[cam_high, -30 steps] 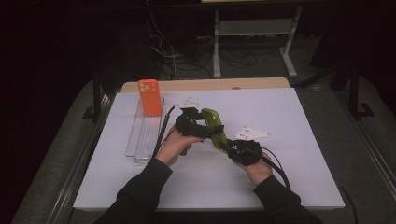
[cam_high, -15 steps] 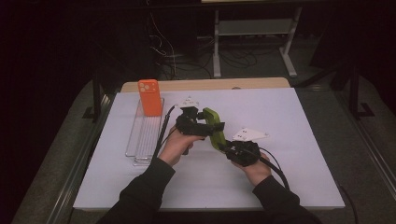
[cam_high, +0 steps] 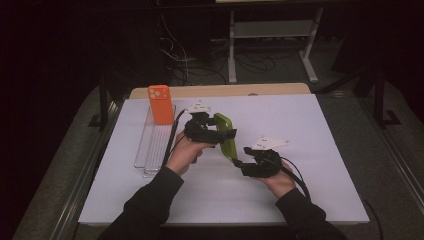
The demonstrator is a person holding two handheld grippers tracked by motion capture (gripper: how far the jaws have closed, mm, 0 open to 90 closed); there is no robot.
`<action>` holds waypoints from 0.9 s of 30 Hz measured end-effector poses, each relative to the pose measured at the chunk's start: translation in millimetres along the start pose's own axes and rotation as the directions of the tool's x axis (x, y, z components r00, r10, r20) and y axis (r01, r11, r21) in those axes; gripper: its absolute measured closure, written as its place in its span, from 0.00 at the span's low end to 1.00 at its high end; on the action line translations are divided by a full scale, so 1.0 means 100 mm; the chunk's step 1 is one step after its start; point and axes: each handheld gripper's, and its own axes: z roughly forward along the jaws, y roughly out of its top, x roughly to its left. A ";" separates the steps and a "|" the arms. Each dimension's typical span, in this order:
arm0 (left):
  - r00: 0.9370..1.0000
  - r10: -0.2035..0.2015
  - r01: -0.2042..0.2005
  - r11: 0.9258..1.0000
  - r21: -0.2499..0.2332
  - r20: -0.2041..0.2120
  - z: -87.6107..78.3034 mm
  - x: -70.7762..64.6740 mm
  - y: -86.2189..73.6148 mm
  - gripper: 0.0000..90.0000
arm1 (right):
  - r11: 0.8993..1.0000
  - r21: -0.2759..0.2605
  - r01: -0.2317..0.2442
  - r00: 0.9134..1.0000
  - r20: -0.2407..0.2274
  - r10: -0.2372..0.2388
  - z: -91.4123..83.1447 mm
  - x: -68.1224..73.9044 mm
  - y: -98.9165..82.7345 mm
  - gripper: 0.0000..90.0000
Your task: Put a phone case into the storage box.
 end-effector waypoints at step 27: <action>0.951 0.021 -0.015 1.000 0.022 -0.308 -0.81 0.64 0.60 0.16 | 0.984 0.174 -0.020 0.999 0.046 0.013 -0.49 -0.42 -0.48 0.01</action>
